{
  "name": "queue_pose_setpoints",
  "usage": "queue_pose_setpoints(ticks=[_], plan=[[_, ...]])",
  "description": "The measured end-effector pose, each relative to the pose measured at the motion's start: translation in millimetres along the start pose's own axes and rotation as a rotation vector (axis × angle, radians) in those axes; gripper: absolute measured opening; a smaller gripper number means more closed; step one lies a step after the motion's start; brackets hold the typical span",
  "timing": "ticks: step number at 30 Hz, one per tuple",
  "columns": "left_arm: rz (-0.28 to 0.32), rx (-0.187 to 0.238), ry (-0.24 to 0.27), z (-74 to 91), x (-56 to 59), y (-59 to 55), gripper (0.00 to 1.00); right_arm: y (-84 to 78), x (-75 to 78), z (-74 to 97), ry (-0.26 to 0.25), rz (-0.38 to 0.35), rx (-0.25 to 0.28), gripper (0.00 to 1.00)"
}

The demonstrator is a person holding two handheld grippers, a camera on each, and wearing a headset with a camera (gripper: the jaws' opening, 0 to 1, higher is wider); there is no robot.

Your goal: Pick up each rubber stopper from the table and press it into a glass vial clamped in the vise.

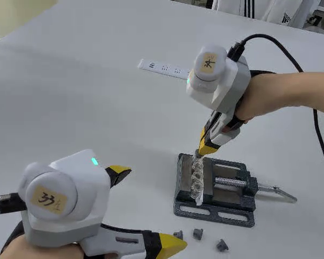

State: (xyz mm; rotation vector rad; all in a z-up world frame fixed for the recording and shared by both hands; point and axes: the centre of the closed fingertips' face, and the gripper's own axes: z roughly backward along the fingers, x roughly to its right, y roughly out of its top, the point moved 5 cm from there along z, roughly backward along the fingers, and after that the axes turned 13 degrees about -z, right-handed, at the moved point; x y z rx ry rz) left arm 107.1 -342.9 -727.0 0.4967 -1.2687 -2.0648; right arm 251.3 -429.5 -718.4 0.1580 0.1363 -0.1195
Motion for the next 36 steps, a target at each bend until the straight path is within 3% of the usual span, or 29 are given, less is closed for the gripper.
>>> queue_pose_setpoints(ticks=[10, 27, 31, 36], plan=[[-0.009, 0.001, -0.002, -0.6, -3.0, 2.5, 0.94, 4.1, 1.6, -2.6, -0.009, -0.002, -0.057, 0.0], [-0.006, -0.001, -0.01, -4.2, -1.3, 1.9, 0.94, 5.0, 0.7, -5.1, -0.043, -0.031, -0.074, 0.0], [-0.006, -0.002, -0.01, -4.3, -1.7, 0.6, 0.94, 5.3, 6.2, -5.2, -0.019, -0.071, -0.068, 0.0], [-0.001, -0.006, -0.012, -4.7, -1.3, -1.3, 0.94, 7.0, 4.7, -6.5, -0.036, -0.054, -0.09, 0.0]])
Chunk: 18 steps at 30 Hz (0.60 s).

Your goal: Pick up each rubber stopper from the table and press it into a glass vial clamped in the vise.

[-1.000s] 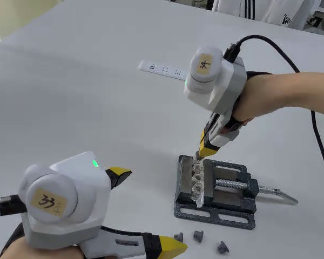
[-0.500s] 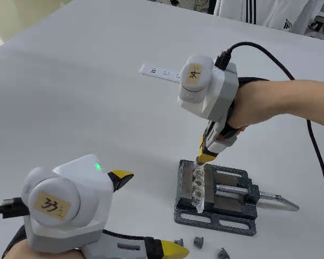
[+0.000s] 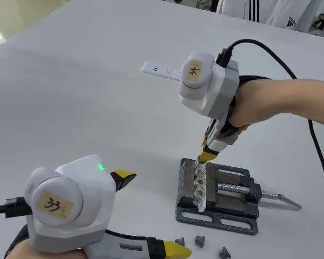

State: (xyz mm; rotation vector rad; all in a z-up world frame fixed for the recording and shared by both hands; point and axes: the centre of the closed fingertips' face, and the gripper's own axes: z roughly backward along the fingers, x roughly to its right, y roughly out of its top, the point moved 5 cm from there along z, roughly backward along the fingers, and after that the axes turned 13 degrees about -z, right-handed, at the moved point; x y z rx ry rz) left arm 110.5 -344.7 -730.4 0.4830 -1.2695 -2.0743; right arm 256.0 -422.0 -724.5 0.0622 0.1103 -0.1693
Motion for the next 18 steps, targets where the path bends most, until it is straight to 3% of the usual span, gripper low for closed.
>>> queue_pose_setpoints(ticks=[18], plan=[[0.011, 0.006, 0.004, -1.2, 2.5, 0.8, 0.94, -2.1, -3.3, 0.7, 0.008, -0.017, -0.01, 0.0]])
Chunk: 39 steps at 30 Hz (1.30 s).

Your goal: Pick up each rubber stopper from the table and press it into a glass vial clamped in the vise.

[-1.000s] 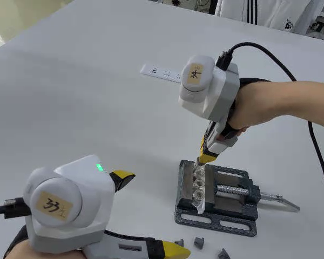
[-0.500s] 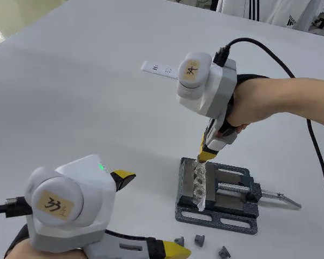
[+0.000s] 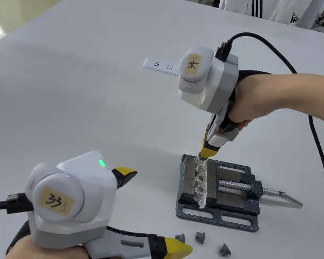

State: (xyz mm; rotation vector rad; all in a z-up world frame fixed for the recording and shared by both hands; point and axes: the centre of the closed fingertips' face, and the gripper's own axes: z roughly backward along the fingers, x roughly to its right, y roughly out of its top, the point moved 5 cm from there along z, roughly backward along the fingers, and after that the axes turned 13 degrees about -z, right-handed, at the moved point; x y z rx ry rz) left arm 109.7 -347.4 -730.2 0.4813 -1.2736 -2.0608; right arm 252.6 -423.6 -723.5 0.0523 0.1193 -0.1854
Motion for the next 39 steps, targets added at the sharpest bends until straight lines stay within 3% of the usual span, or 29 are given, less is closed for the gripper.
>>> queue_pose_setpoints(ticks=[7, 10, 12, 27, 32, 39], plan=[[0.002, -0.004, 0.001, -0.1, -1.0, -2.7, 0.94, 0.5, 0.9, 0.5, 0.002, -0.026, 0.003, 0.0], [0.011, 0.003, 0.003, -0.1, -1.4, -1.6, 0.94, 1.4, 2.5, 0.3, -0.018, 0.002, 0.008, 0.0], [0.004, 0.0, 0.004, -0.6, -1.0, -1.6, 0.94, 1.0, 3.0, 0.5, -0.007, -0.027, 0.013, 0.0], [-0.026, 0.011, 0.009, 6.7, -1.7, 7.8, 0.93, -4.6, 3.7, 2.4, 0.029, -0.028, 0.063, 0.0], [-0.029, 0.015, 0.015, 9.0, -2.7, 9.2, 0.93, -7.9, 1.6, 4.1, 0.029, -0.008, 0.099, 0.0], [-0.03, 0.011, 0.018, 11.2, -1.6, 8.7, 0.93, -5.5, -0.4, 4.4, 0.003, 0.026, 0.1, 0.0]])
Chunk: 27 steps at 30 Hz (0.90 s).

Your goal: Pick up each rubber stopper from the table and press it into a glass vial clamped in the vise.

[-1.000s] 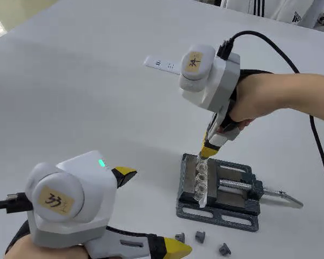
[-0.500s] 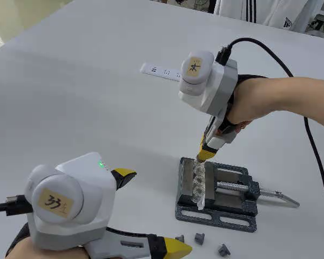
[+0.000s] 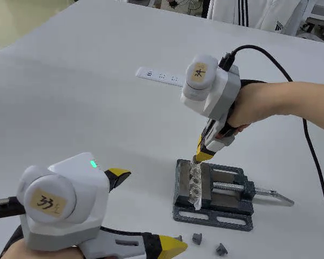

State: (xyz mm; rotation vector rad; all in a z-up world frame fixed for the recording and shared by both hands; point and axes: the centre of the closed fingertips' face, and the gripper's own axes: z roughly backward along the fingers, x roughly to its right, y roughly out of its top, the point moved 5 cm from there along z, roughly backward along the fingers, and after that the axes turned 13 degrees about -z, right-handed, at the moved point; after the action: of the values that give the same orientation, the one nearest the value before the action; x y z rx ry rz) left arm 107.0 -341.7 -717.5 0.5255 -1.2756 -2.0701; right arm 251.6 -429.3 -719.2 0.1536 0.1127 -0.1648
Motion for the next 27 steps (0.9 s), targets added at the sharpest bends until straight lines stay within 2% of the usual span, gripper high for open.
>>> queue_pose_setpoints(ticks=[6, 15, 17, 19, 23, 25, 27], plan=[[0.0, 0.001, 0.003, 1.2, 0.5, 0.4, 0.93, 1.1, -1.1, -0.3, -0.002, 0.017, -0.008, 0.0], [-0.002, 0.003, 0.005, 0.8, -0.1, 1.8, 0.93, -1.3, -3.4, -0.4, 0.012, 0.019, 0.021, 0.01], [-0.003, 0.002, 0.005, 0.4, -0.8, 2.6, 0.93, -2.0, -7.7, 0.2, 0.03, 0.021, 0.03, 0.08], [-0.005, 0.003, 0.004, 0.5, -1.1, 2.9, 0.93, -2.2, -6.1, 0.6, 0.01, 0.039, 0.043, 0.1], [-0.009, 0.003, 0.001, -0.6, -1.2, 3.6, 0.93, -8.6, -10.5, 3.6, 0.015, 0.03, 0.063, 0.25], [-0.008, 0.004, 0.0, -0.6, -0.8, 3.8, 0.93, -10.0, -9.8, 4.9, 0.001, 0.036, 0.086, 0.28], [-0.011, 0.001, -0.002, -0.6, -0.5, 3.5, 0.93, -10.9, -10.7, 4.2, 0.019, 0.017, 0.098, 0.35]])
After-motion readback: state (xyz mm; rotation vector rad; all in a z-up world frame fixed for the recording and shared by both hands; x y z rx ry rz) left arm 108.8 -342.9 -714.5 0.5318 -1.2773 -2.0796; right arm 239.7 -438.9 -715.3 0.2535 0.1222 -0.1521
